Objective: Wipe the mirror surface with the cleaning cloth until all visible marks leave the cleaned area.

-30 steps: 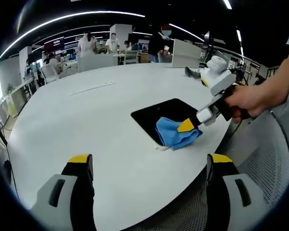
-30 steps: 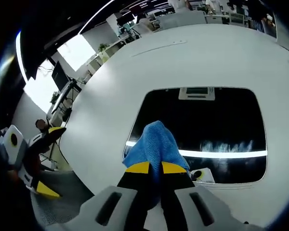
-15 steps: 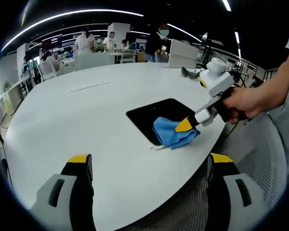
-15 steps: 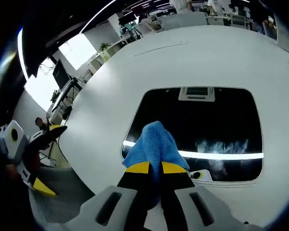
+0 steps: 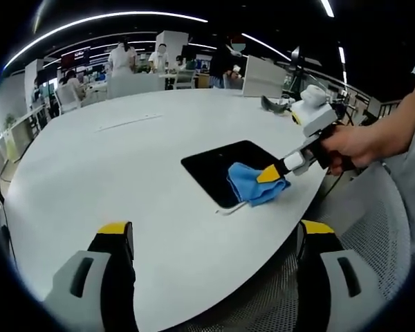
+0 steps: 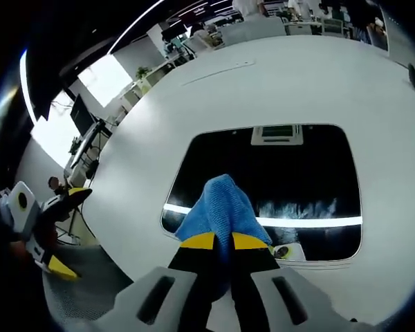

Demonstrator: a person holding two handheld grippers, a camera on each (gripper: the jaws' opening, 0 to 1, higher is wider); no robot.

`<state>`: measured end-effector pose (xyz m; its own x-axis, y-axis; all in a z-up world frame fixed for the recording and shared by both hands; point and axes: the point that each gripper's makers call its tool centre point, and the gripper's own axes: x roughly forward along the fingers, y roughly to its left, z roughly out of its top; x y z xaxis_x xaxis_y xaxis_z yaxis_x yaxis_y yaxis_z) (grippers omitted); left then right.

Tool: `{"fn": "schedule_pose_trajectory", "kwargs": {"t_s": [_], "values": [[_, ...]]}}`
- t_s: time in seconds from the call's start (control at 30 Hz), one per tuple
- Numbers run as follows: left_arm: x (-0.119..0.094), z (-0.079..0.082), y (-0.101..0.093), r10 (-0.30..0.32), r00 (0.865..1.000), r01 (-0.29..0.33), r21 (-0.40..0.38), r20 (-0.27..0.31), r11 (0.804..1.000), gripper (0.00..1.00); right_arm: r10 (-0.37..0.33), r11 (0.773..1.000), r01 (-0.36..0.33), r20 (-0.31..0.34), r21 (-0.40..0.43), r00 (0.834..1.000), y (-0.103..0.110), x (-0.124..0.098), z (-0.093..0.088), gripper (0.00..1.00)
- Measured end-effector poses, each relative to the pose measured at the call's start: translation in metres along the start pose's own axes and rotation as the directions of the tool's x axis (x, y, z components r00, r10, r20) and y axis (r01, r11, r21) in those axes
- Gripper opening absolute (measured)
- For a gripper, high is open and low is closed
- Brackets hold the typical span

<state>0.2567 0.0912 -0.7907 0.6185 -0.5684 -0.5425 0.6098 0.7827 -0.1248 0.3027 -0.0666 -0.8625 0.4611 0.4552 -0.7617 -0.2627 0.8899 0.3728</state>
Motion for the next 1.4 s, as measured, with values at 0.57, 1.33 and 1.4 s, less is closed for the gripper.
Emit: {"fn": "schedule_pose_trajectory", "kwargs": {"t_s": [0.57,1.33,1.4], "values": [[0.000,-0.001,-0.001,-0.017,1.000,0.017,-0.022,-0.004,1.000,0.99,-0.035,0.998,0.035,0.003,-0.051,0.999,-0.006,0.006,0.009,0.01],[-0.004,0.008,0.004,0.039,0.998,-0.041,0.025,0.049,0.999,0.99,-0.077,0.994,0.078,0.013,-0.075,0.997,-0.024,0.028,0.055,0.01],[-0.005,0.010,0.011,0.079,0.995,-0.082,0.033,0.060,0.996,0.99,-0.077,0.994,0.078,0.014,-0.076,0.997,-0.025,0.030,0.058,0.01]]}}
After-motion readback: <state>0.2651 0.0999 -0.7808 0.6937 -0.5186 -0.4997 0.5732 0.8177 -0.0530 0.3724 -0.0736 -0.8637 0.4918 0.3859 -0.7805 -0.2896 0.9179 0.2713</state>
